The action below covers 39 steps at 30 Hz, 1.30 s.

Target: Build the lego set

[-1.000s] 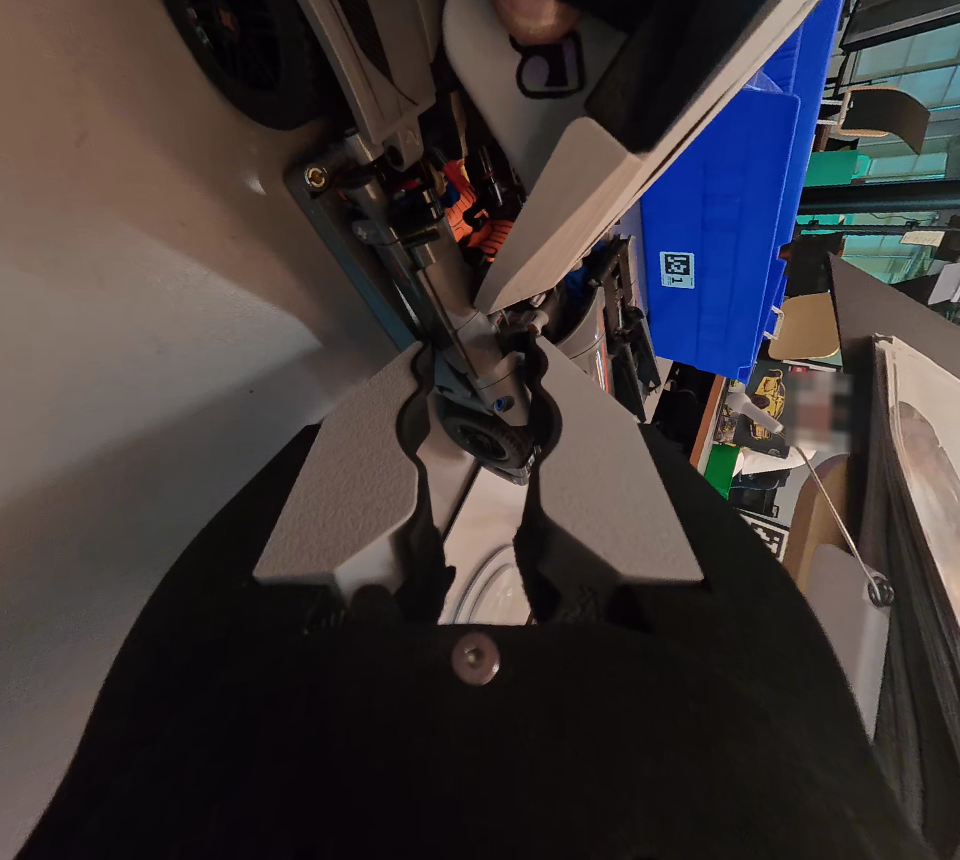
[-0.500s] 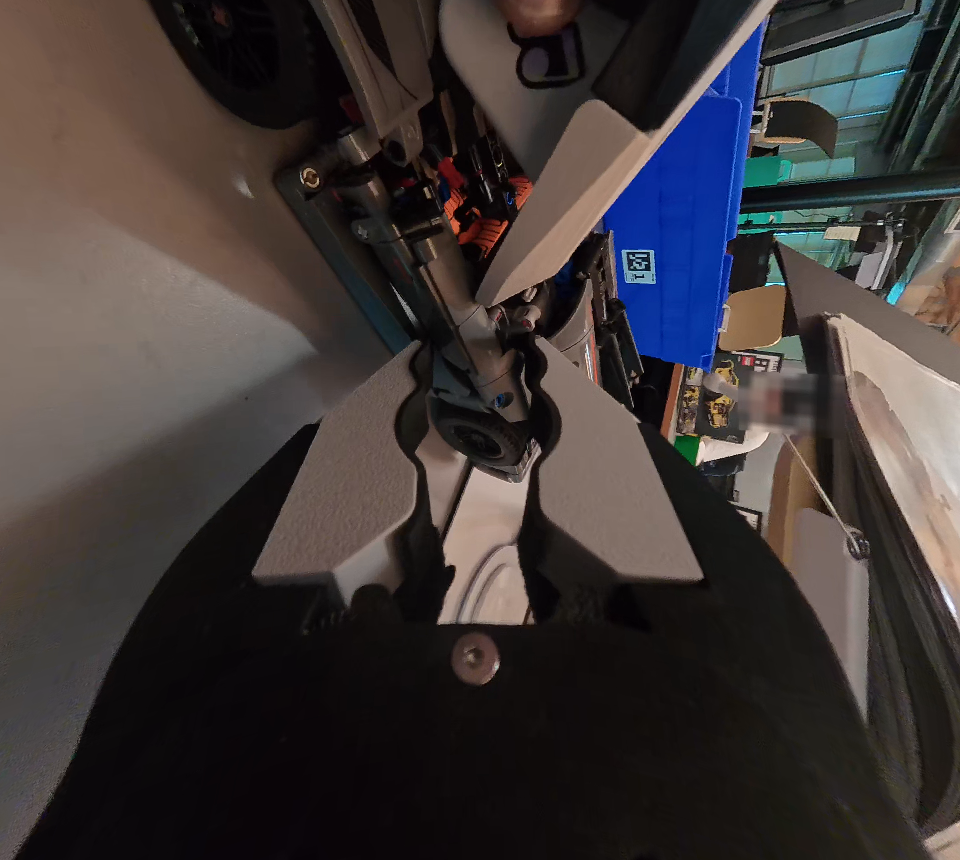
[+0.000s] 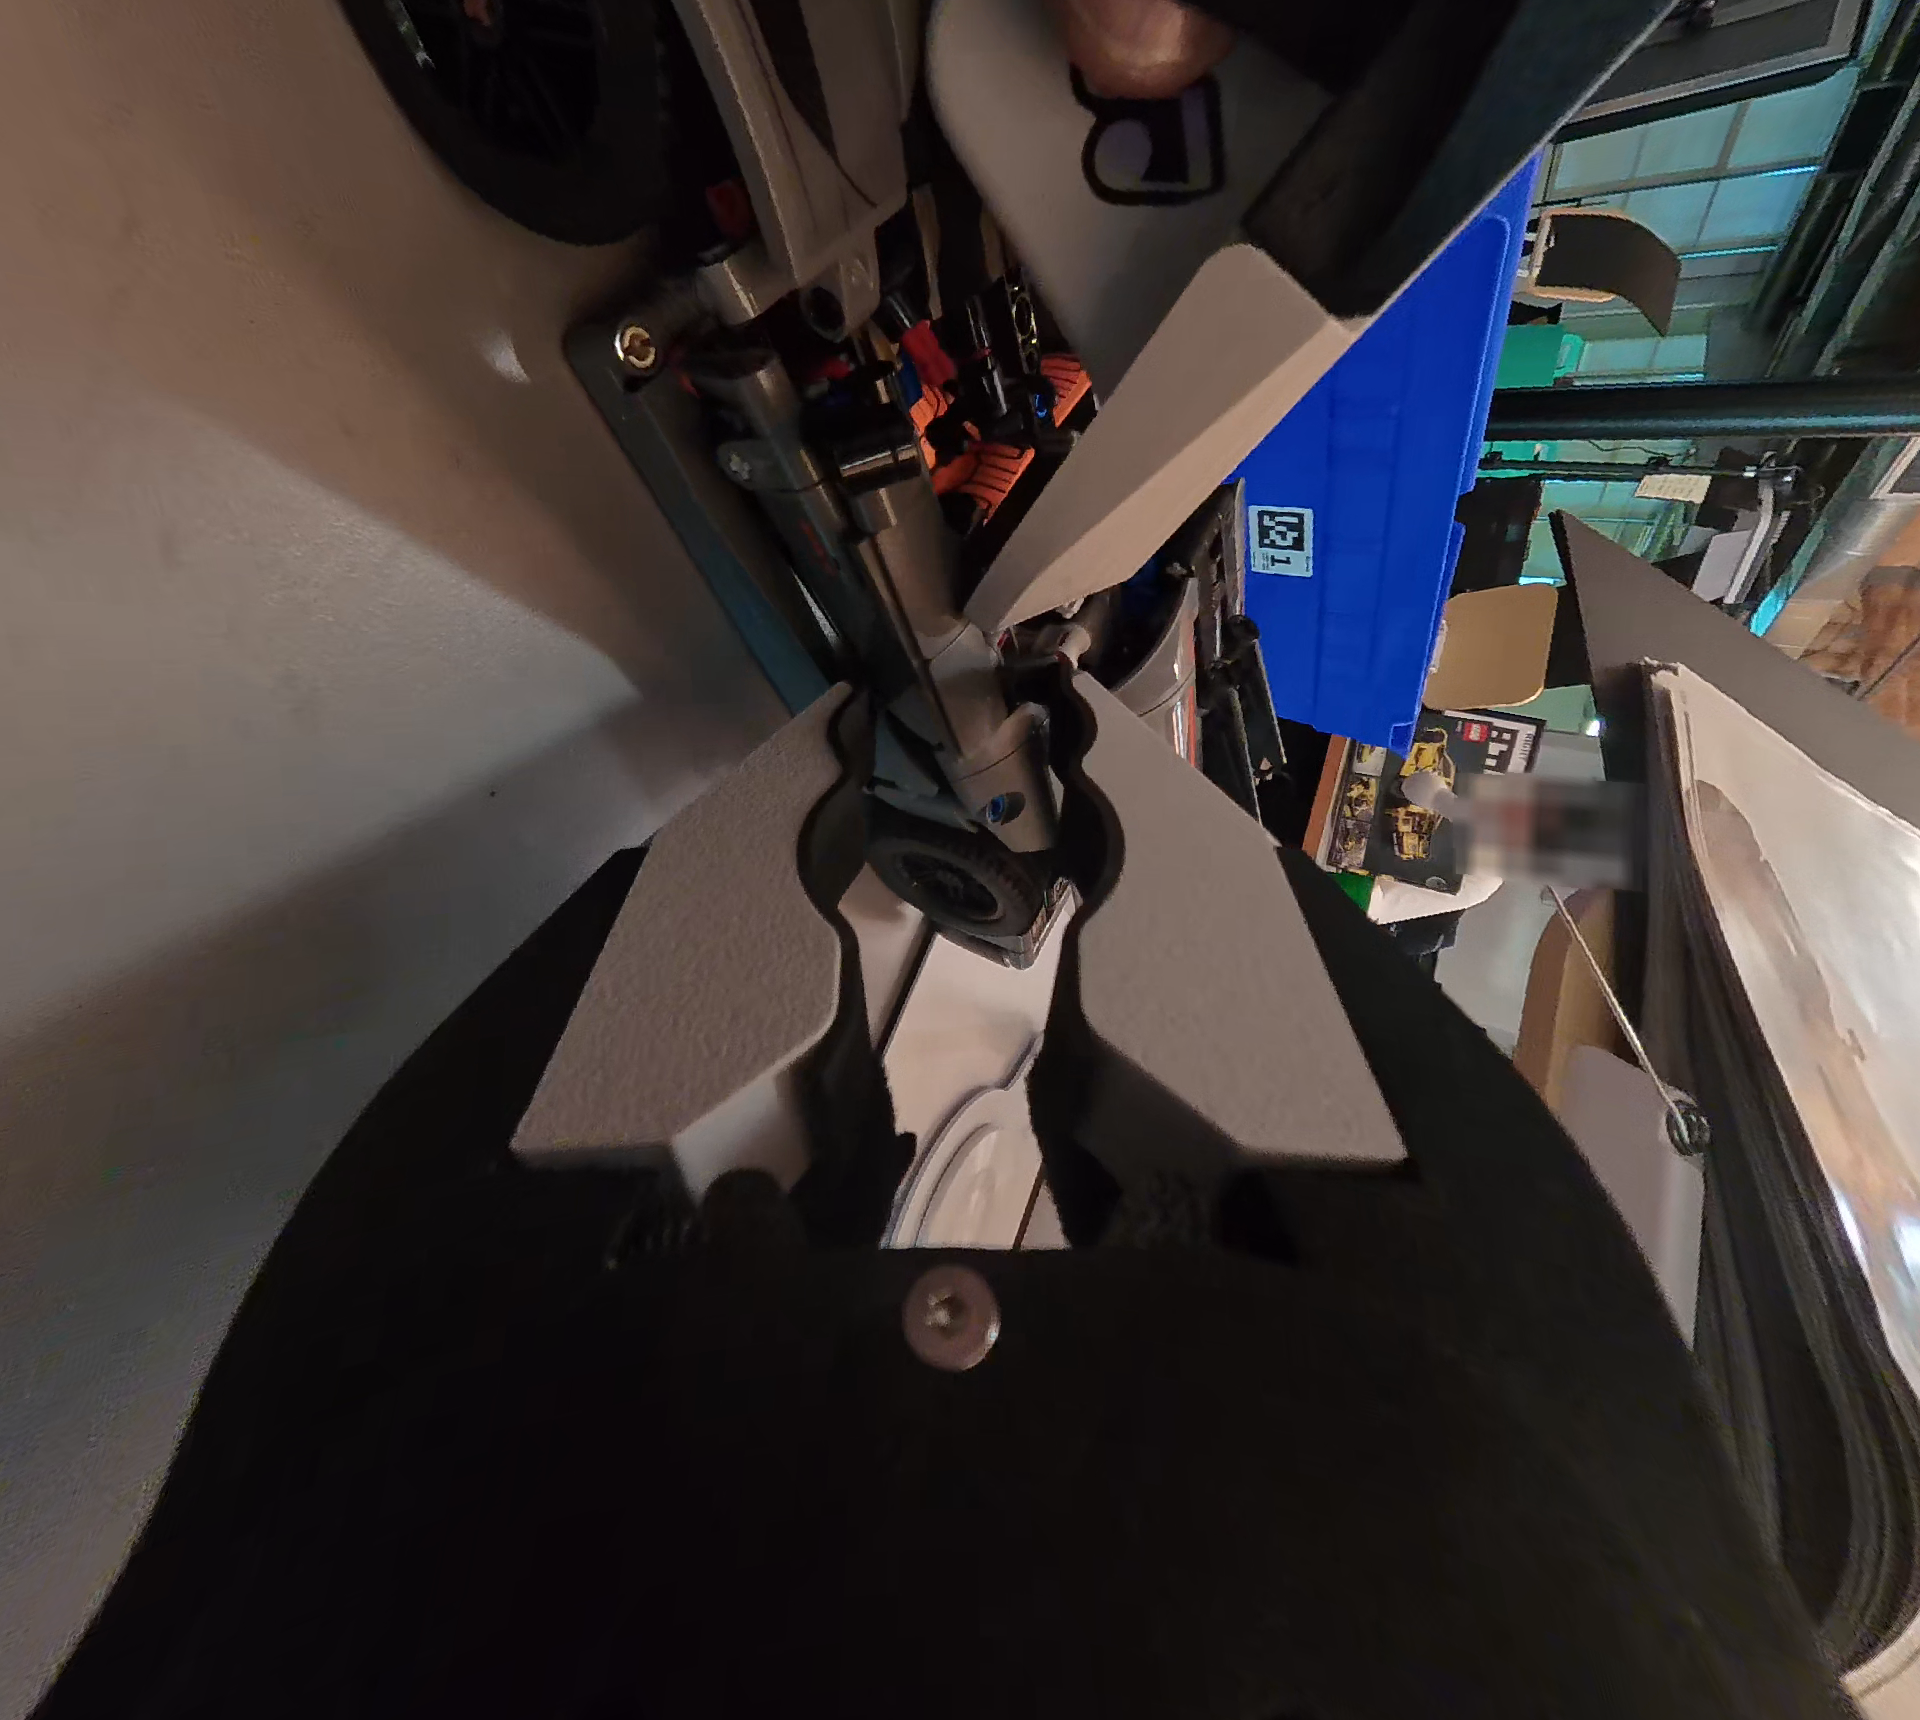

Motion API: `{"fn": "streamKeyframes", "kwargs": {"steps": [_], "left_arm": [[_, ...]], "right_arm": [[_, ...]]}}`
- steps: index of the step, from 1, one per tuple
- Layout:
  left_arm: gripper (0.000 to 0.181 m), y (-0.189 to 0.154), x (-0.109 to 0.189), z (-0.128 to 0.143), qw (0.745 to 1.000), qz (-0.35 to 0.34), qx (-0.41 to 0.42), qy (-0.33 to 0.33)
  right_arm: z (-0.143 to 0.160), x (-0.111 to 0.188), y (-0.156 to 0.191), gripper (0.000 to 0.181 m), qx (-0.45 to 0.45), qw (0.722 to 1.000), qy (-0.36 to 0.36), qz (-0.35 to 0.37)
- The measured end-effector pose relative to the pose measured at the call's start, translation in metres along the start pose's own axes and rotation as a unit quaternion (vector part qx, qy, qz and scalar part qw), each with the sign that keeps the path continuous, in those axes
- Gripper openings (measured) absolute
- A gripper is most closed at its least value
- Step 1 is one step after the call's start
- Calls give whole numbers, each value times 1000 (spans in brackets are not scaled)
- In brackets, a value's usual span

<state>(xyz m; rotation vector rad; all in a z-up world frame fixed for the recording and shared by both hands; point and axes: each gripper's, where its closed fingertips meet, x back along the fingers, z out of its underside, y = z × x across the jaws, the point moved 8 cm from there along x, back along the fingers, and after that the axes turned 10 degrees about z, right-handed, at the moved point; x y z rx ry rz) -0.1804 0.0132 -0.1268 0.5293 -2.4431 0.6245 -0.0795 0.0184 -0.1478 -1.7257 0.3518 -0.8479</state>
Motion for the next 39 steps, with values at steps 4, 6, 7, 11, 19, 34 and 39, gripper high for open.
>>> {"fn": "streamKeyframes", "kwargs": {"steps": [4,6,7,11,19,34,39], "left_arm": [[0,0,0,0,1000,0,0,1],[0,0,0,0,1000,0,-1,1],[0,0,0,0,1000,0,-1,1],[0,0,0,0,1000,0,-2,2],[0,0,1,0,1000,5,-2,-6],[8,-1,3,0,1000,17,16,-5],[18,-5,0,-1,1000,7,5,8]], "right_arm": [[-1,0,0,31,14,1000,5,-5],[-2,-1,-1,31,17,1000,7,-10],[-2,-1,-1,31,17,1000,9,-13],[-3,-2,0,28,33,999,17,-21],[-3,0,-5,32,-1,1000,13,-28],[2,5,-6,31,-23,1000,-6,-19],[4,4,-6,32,-28,999,-9,-16]]}}
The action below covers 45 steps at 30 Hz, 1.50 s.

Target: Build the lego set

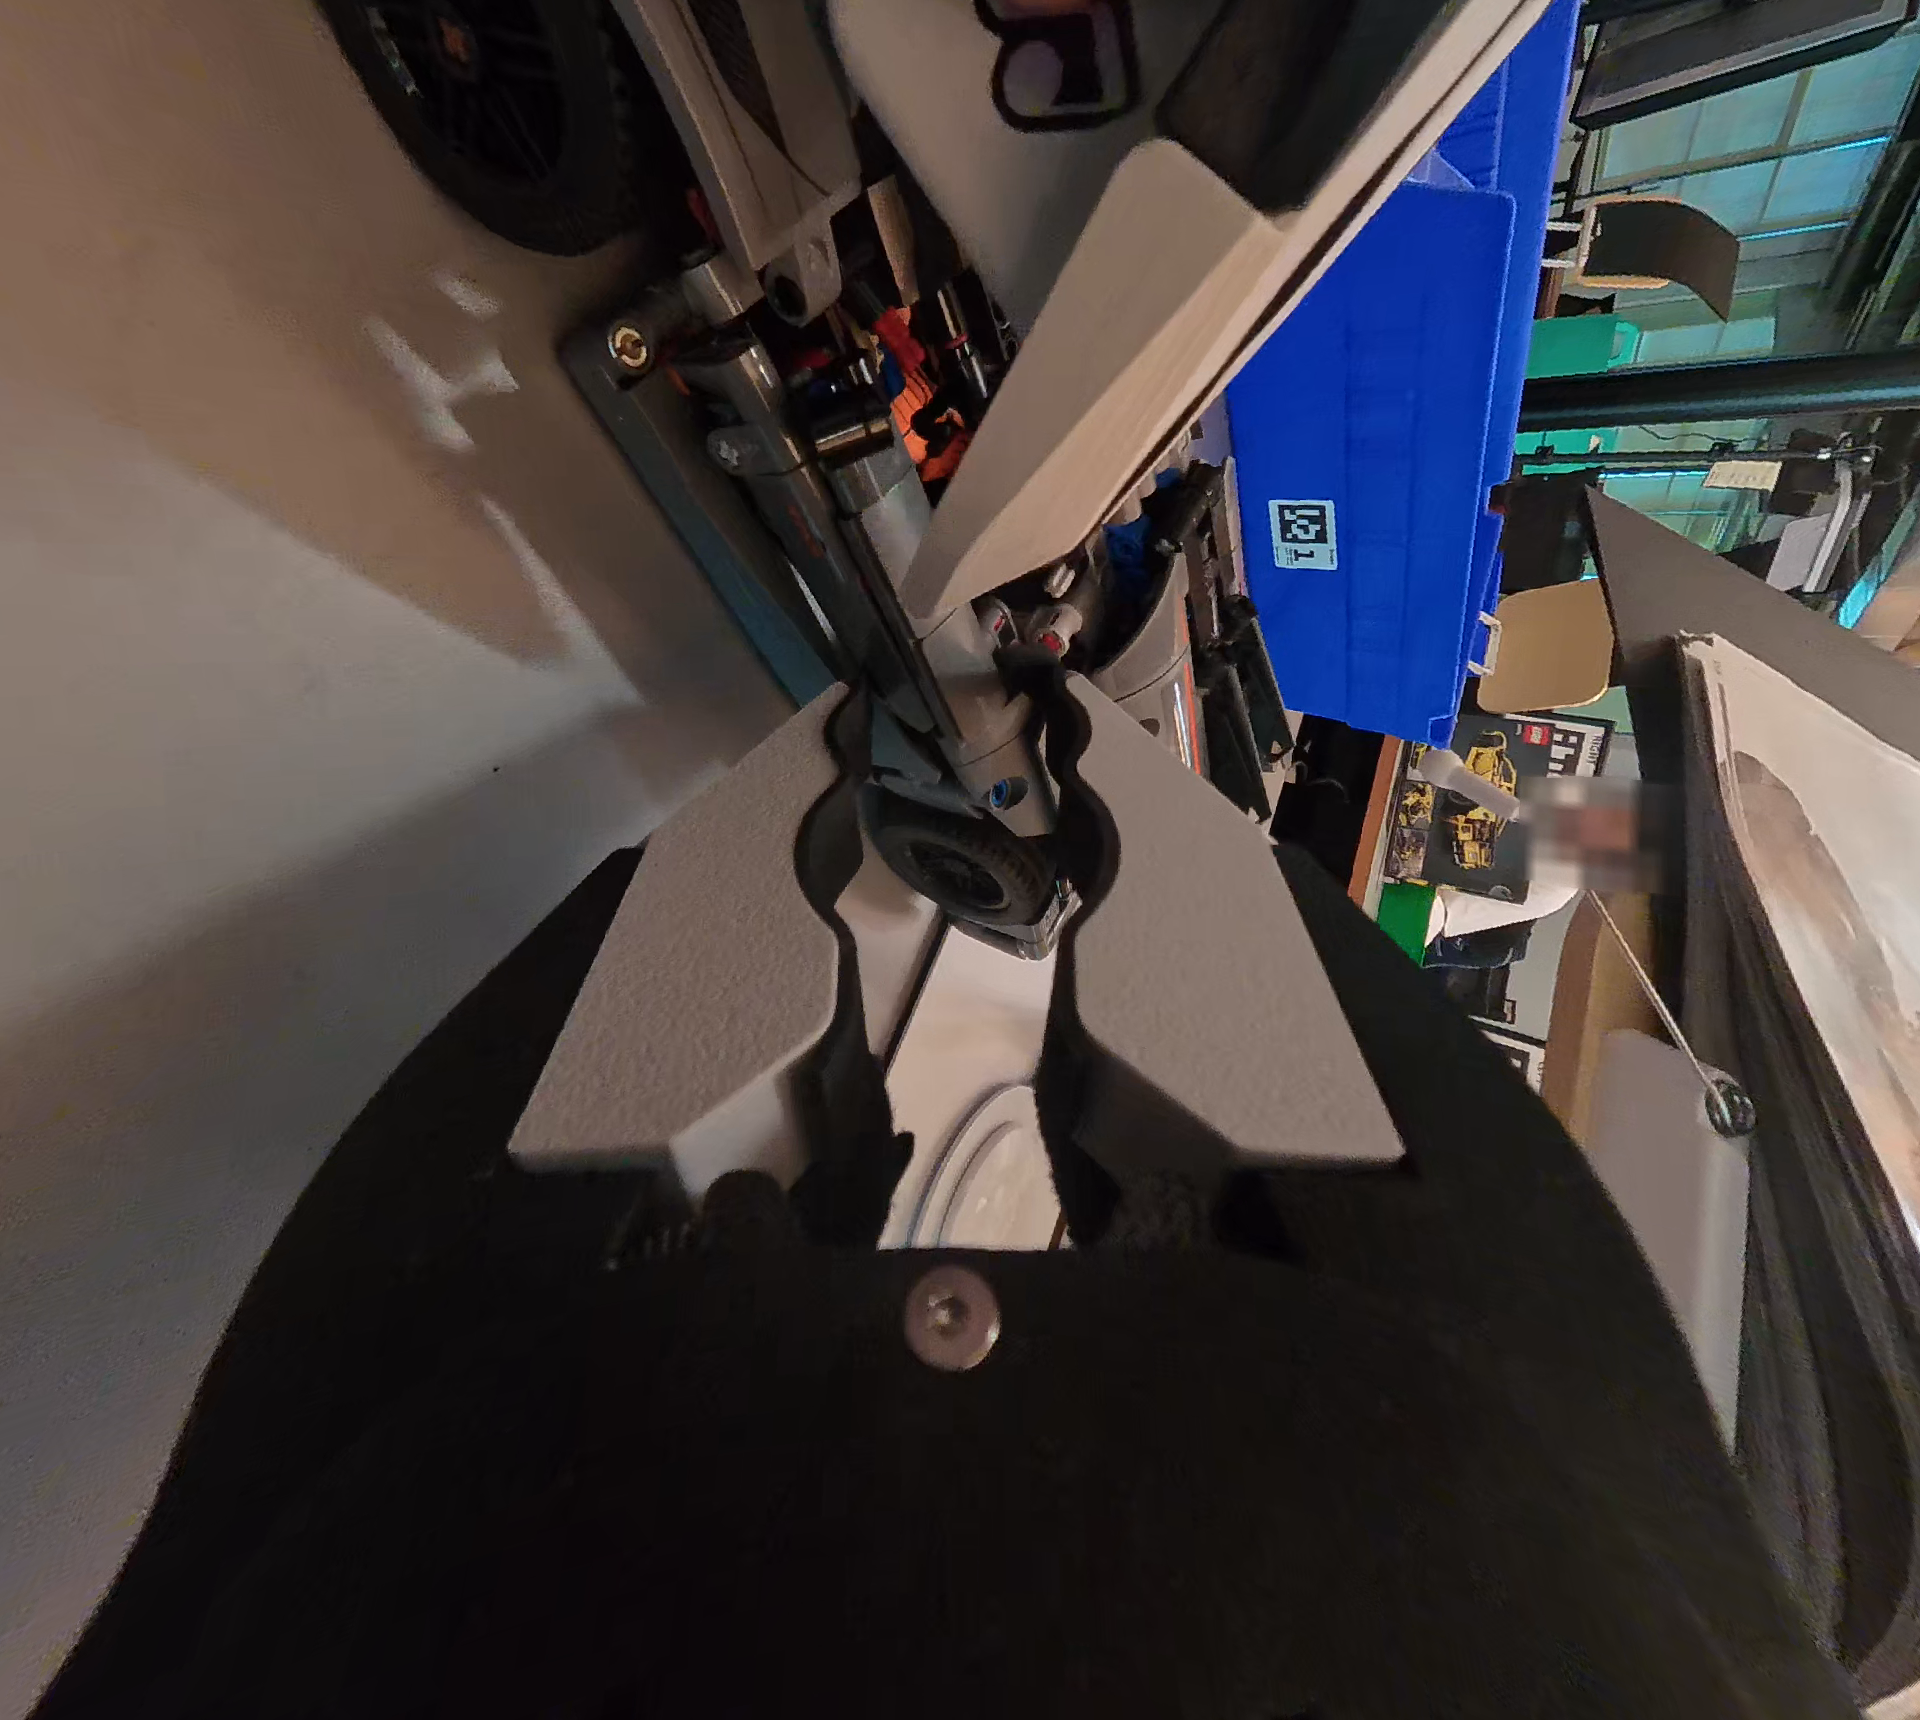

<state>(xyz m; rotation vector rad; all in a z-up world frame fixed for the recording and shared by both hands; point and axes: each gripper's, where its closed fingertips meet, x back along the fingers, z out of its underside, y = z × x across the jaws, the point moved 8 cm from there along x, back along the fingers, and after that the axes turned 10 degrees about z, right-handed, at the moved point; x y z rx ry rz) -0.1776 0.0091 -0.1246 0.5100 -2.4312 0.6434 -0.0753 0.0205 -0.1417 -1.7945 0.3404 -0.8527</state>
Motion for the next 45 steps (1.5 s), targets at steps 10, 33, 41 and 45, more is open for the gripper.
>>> {"fn": "streamKeyframes", "kwargs": {"steps": [10,33,41,45], "left_arm": [[13,-6,-3,3,998,-60,-36,8],[12,-8,-6,3,996,-77,-49,2],[23,-7,-6,0,997,-68,-40,-13],[36,-7,-10,-3,996,-81,-41,-4]], "right_arm": [[0,-1,2,33,0,1000,-8,3],[-3,-4,3,33,20,1000,0,-4],[-2,-4,2,34,16,1000,-6,0],[-2,-3,2,34,15,1000,-7,2]]}}
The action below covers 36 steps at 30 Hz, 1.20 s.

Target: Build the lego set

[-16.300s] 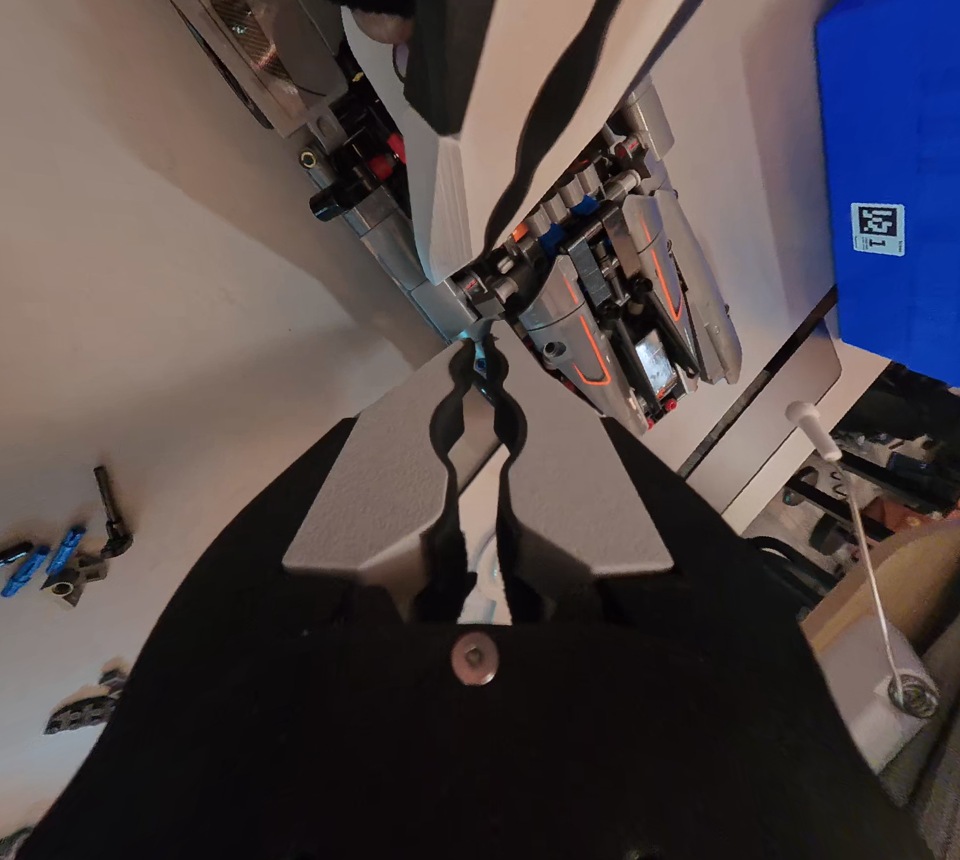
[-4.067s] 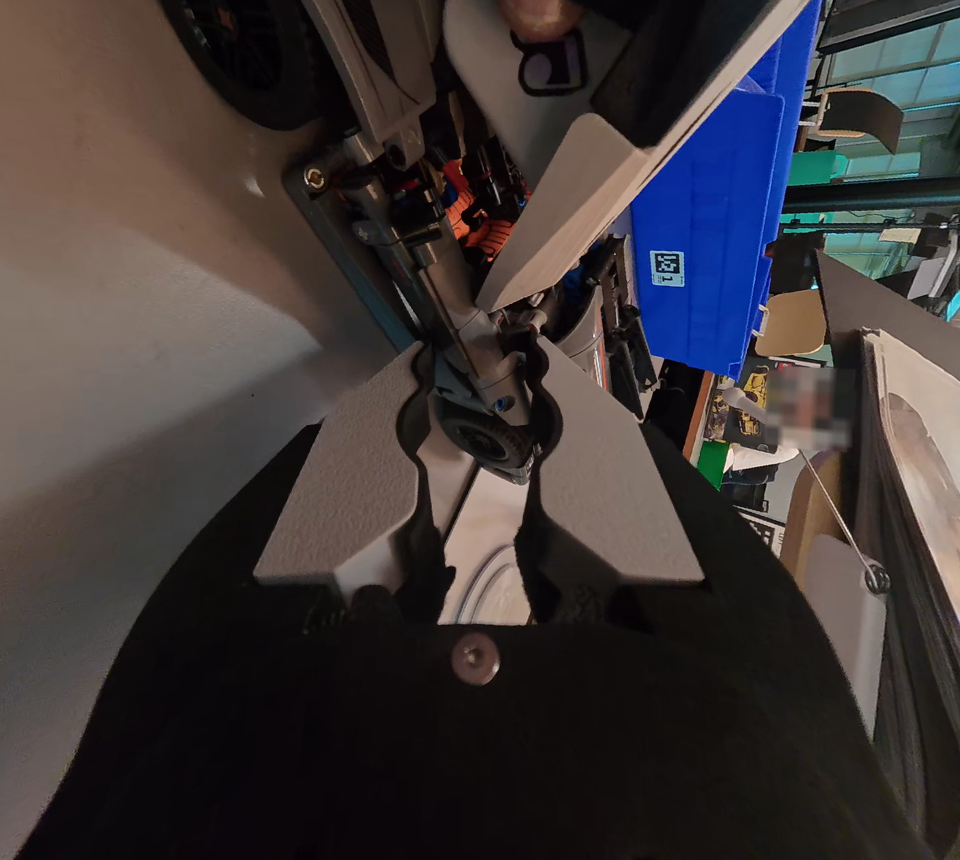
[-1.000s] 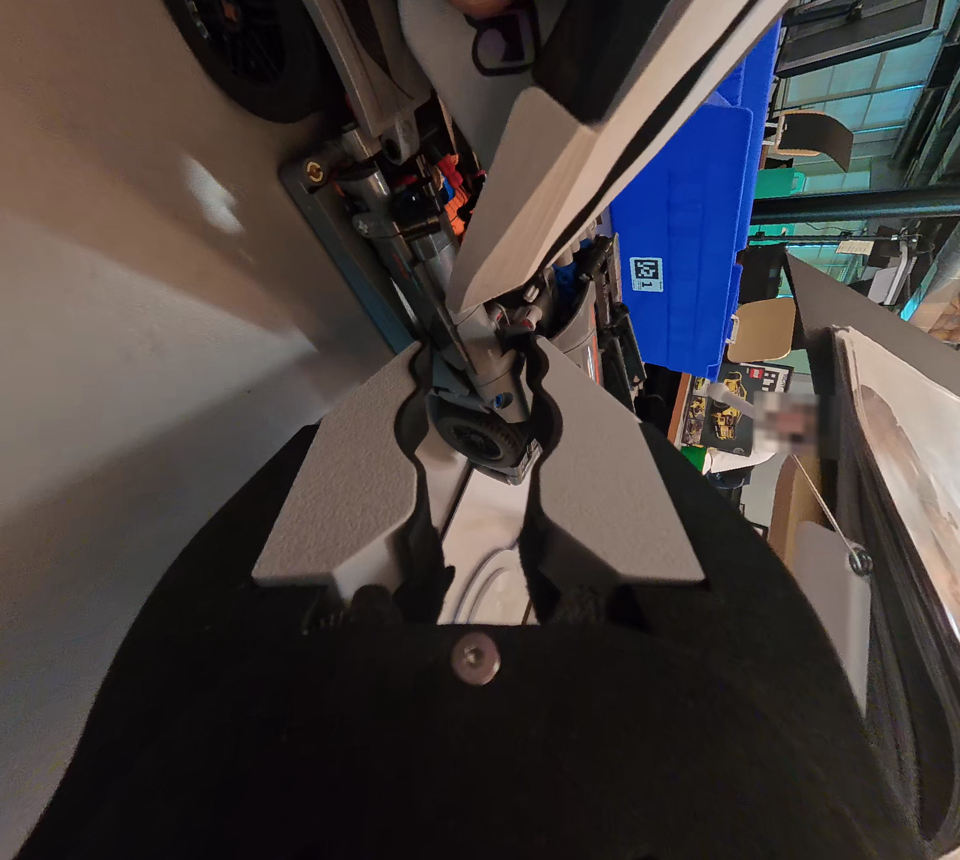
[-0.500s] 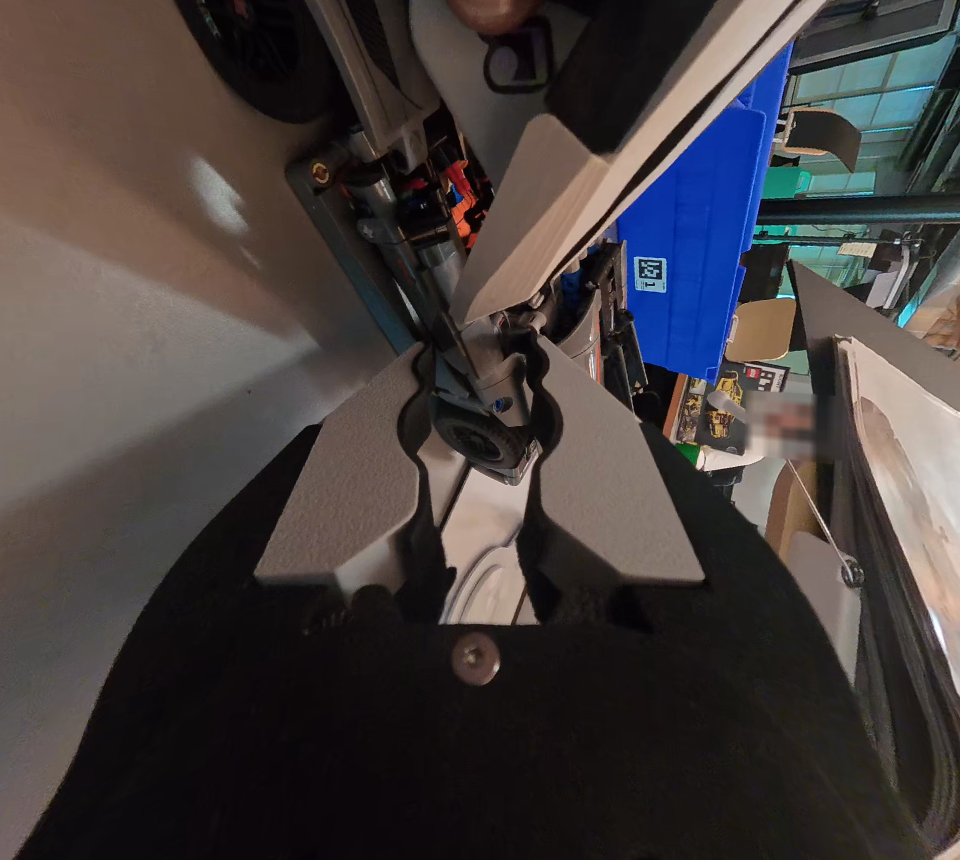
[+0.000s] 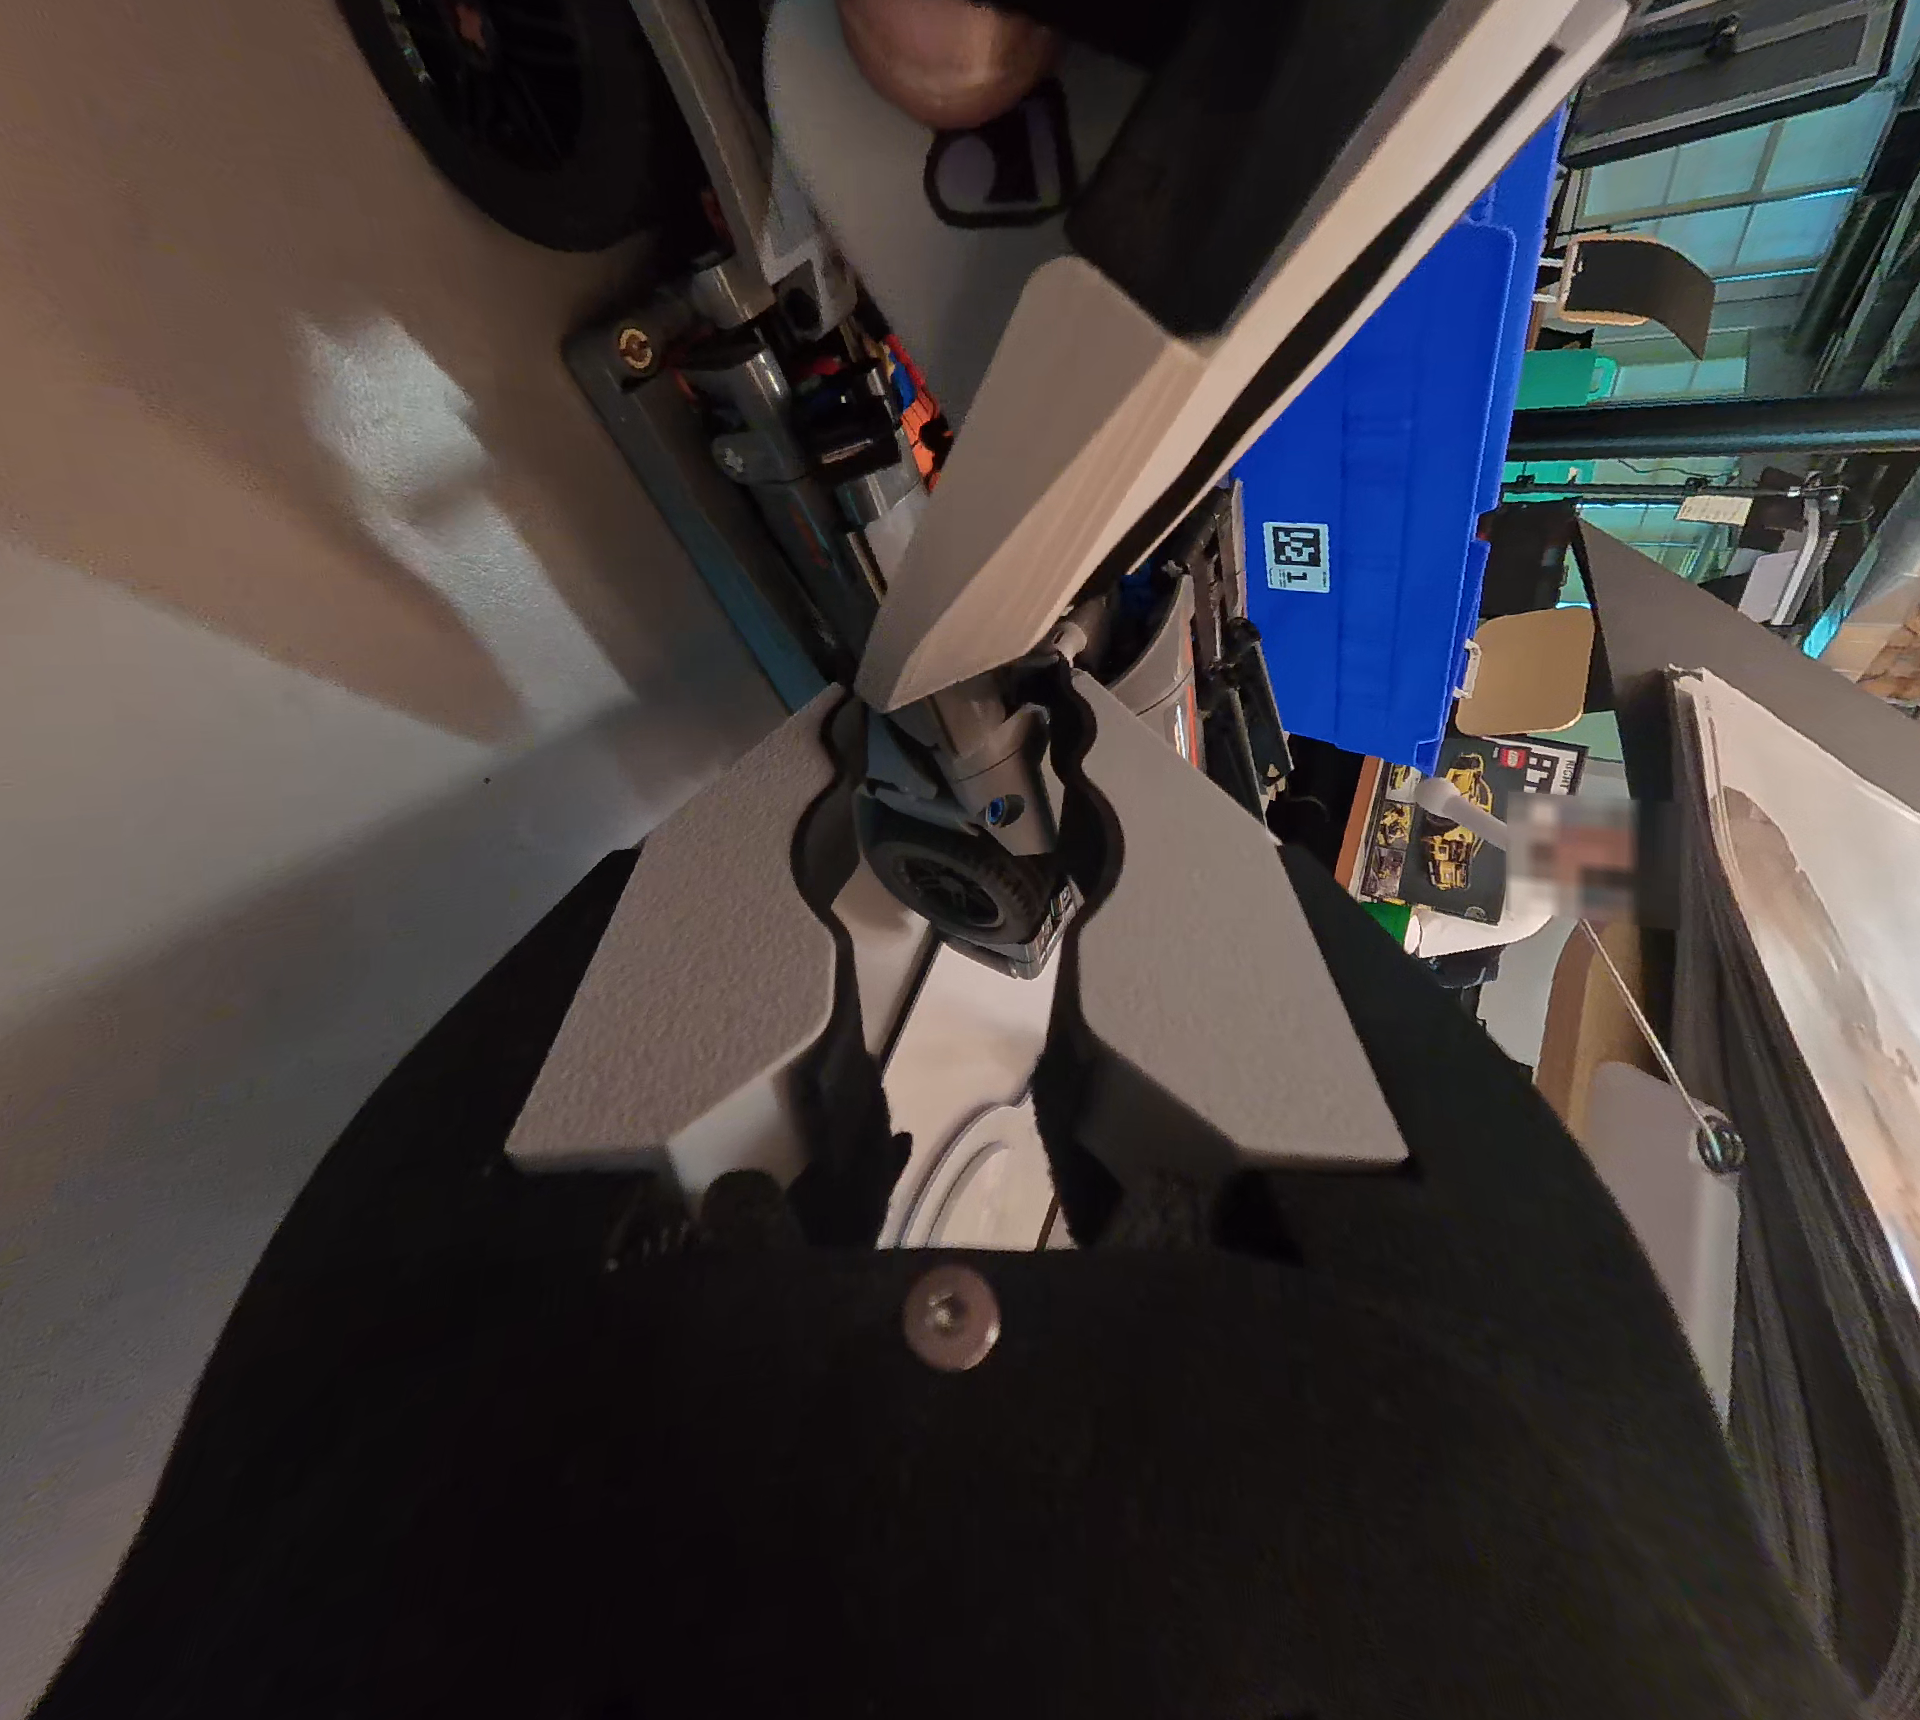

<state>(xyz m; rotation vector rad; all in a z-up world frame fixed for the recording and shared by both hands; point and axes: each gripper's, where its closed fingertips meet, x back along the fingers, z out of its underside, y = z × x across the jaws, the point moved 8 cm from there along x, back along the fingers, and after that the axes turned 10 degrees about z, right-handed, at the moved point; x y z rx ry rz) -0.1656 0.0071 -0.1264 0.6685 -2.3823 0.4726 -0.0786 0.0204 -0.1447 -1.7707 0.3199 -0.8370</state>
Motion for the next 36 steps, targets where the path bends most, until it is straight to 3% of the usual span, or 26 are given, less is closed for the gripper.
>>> {"fn": "streamKeyframes", "kwargs": {"steps": [21,36], "left_arm": [[56,-14,-14,-1,995,-72,-32,57],[47,-14,-17,0,992,-96,-53,65]], "right_arm": [[3,1,1,33,-4,1000,-7,9],[7,-1,1,33,-7,1000,-20,-5]]}}
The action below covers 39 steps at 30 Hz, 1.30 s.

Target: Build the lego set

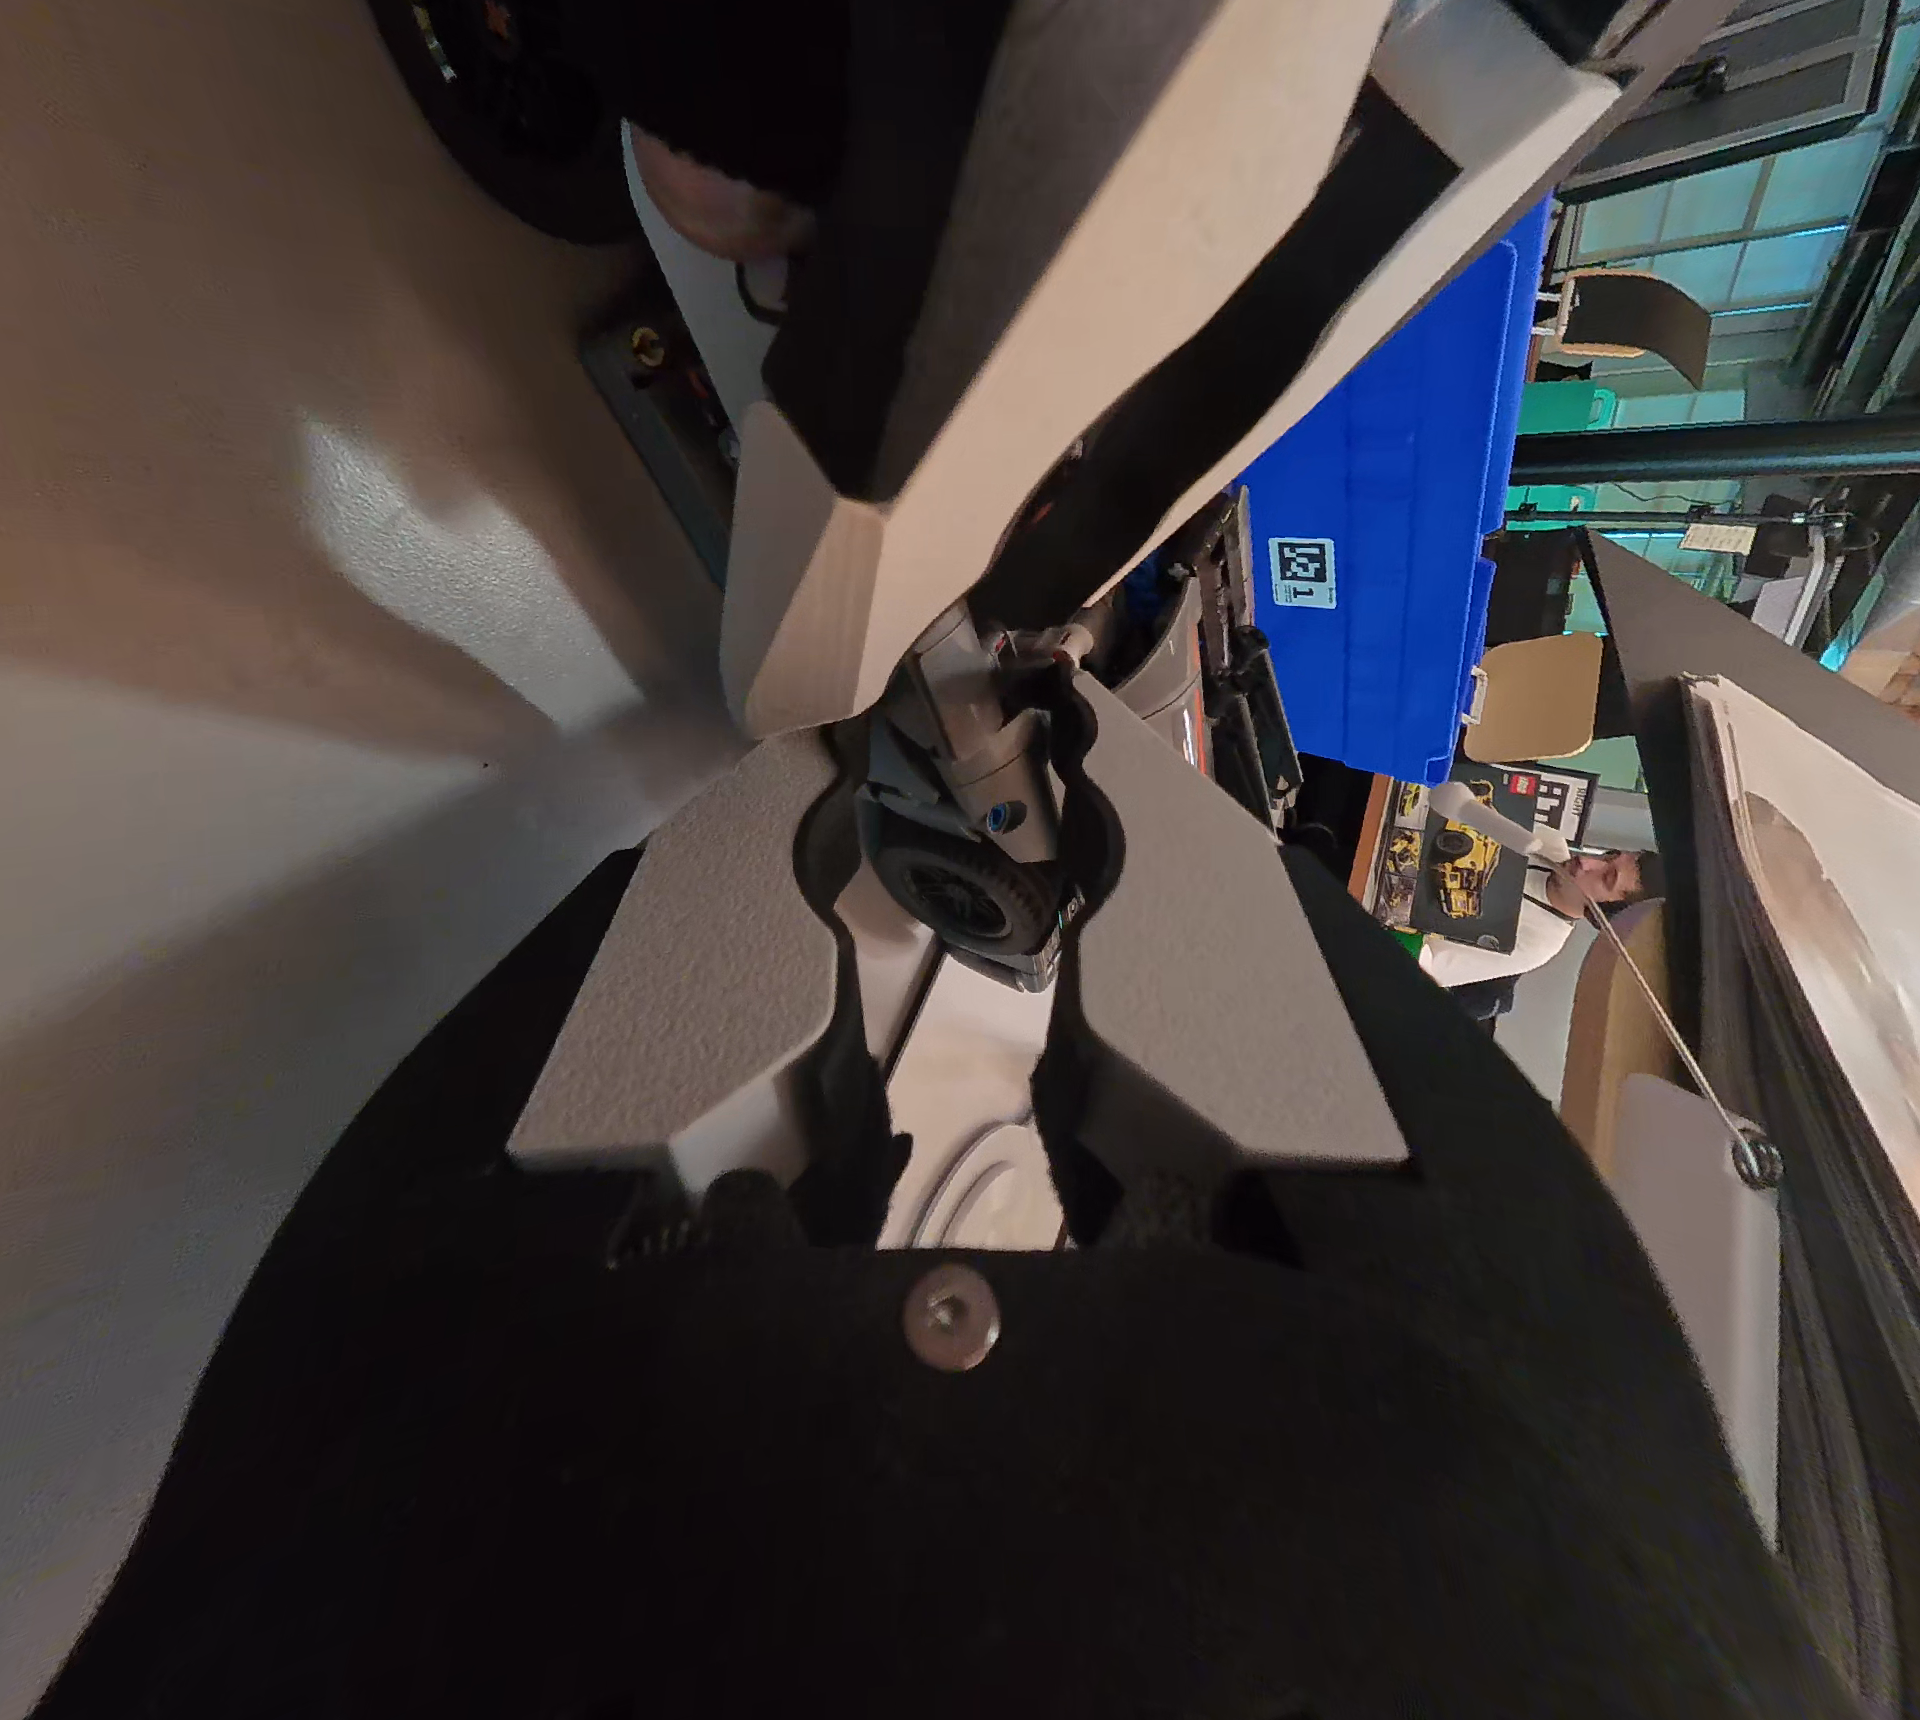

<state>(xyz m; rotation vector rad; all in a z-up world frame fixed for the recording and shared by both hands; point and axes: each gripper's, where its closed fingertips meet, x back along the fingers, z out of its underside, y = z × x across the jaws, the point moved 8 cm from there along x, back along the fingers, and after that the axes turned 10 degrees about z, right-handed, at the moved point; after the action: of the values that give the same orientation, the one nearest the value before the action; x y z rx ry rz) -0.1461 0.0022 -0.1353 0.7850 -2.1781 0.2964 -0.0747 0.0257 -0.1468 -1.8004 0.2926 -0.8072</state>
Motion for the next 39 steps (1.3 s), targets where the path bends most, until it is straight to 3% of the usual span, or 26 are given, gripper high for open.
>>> {"fn": "streamKeyframes", "kwargs": {"steps": [22,39], "left_arm": [[41,0,0,0,1000,-15,-7,-5],[37,1,1,0,1000,-16,-6,-17]], "right_arm": [[5,0,-3,34,-37,999,-15,-13],[5,1,1,32,6,1000,-17,19]]}}
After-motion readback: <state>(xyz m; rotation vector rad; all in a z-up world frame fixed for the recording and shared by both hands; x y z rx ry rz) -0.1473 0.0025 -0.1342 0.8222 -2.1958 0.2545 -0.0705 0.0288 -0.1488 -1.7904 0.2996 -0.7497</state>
